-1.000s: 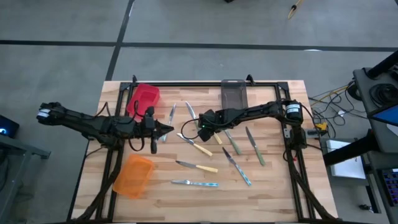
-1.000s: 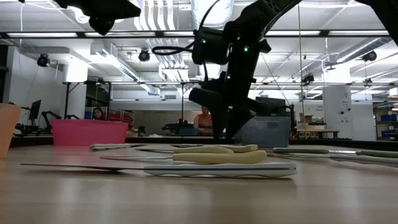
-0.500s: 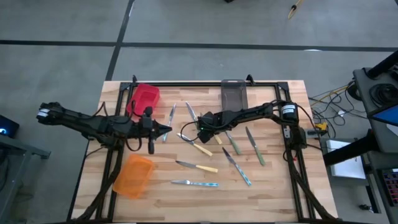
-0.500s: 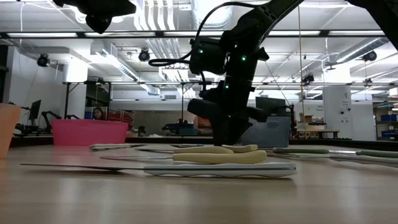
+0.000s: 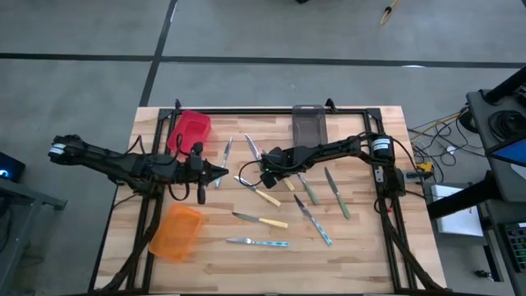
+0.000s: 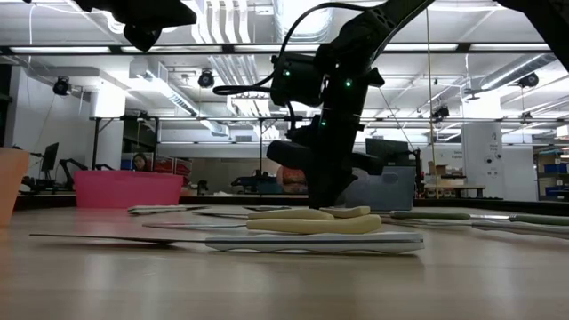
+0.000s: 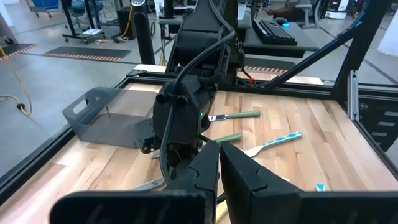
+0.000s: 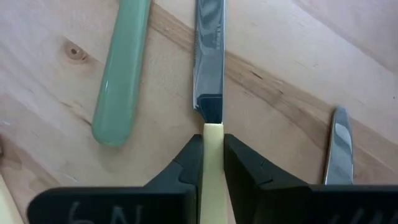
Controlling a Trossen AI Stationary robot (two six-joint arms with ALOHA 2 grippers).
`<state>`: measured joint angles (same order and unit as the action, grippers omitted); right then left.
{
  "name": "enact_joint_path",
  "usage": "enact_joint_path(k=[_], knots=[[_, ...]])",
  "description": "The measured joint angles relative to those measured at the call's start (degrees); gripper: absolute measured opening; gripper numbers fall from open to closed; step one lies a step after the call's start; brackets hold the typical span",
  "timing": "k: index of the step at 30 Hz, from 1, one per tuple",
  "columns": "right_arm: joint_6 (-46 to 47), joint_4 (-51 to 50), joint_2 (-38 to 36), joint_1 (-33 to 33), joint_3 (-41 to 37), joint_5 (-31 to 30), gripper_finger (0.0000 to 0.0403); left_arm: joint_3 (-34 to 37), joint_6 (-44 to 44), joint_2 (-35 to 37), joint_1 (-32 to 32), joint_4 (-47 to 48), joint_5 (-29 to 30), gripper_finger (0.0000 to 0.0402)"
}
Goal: Sort silverware by color (type)
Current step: Put the top yellow knife into the black bin
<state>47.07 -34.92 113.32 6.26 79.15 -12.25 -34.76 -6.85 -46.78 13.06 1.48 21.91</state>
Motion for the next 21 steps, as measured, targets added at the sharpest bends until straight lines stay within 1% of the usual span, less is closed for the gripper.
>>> enact_joint_path(k=[12,21], knots=[[-0.4,-0.2,-1.2,0.0,-0.1,0.5,0.0031,0.0,1.0,0.0,0.0,-0.1,0.0,0.0000],[-0.8,-1.1,-4.8,-0.8,-0.2,0.3,0.0030,0.0,0.3,0.0,0.0,-0.1,0.0,0.0000]])
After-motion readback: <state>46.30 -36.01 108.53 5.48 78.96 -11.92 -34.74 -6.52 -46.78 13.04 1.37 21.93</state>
